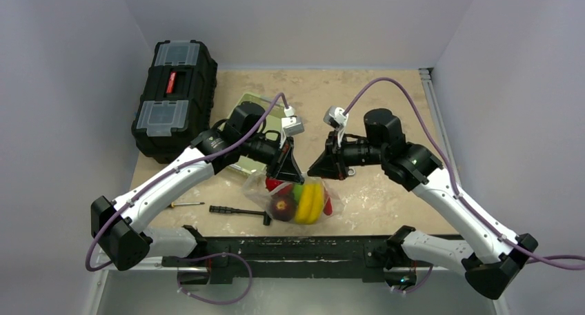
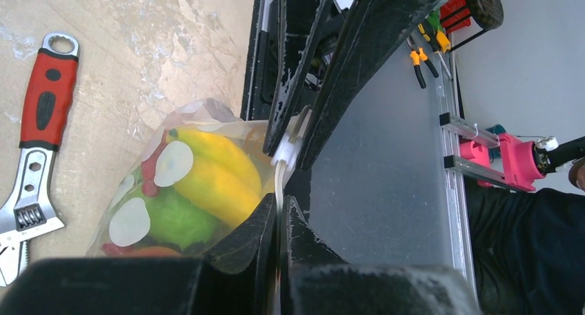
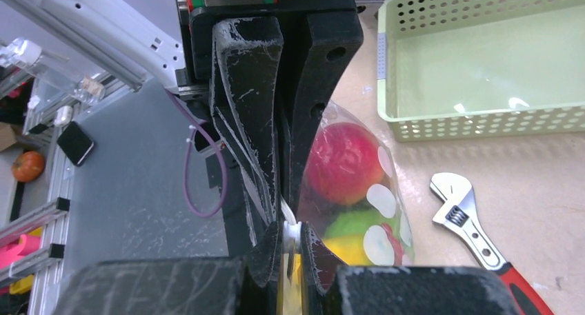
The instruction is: Place the food in the zip-top bag and seal the zipper
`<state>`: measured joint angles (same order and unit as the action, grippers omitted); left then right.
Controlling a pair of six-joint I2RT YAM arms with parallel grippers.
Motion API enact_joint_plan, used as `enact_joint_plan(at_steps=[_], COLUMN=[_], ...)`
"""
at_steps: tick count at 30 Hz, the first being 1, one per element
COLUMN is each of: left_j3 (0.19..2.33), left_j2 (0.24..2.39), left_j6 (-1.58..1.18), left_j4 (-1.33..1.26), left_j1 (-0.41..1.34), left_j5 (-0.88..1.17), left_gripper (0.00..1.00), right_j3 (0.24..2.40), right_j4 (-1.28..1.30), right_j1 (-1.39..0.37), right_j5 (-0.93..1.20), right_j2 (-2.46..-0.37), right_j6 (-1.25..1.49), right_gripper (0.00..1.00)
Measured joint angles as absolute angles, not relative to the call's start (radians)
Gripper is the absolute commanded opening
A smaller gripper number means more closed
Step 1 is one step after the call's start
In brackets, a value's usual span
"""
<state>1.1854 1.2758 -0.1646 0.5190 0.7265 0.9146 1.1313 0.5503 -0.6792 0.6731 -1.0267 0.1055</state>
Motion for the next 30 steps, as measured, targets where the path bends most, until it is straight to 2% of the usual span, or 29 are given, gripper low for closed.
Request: enact_joint_plan(at_steps=[15, 18, 22, 25, 30], left_j3=[1.185, 1.185, 1.184, 1.179, 1.163], left_j2=[1.275, 1.271, 1.263, 1.253, 1.243], left_j6=[-0.155, -0.147, -0.142, -0.139, -0.139], left_j4=[0.534, 0.542, 0.535, 0.535, 0.496], left_j1=[0.728, 0.728, 0.730, 0.734, 0.736], left_j5=[0.940, 0.942, 0.944, 0.942, 0.929], left_gripper=[0.00, 0.00, 0.00, 0.00, 0.00], right_j3=[1.131, 1.131, 1.127, 1.083, 0.962], right_j4=[0.500, 0.492, 0.472, 0.426, 0.370], right_j1=[-0.683, -0.683, -0.690, -0.690, -0.691], right_j5=[0.808, 0.826, 0.828, 0.790, 0.710], right_j2=[-1.104, -1.113, -1.111, -1.081, -0.944], right_j6=[0.109, 0.116, 0.131, 0.180, 0.280], right_gripper=[0.06, 0.17, 0.39, 0.53, 0.57])
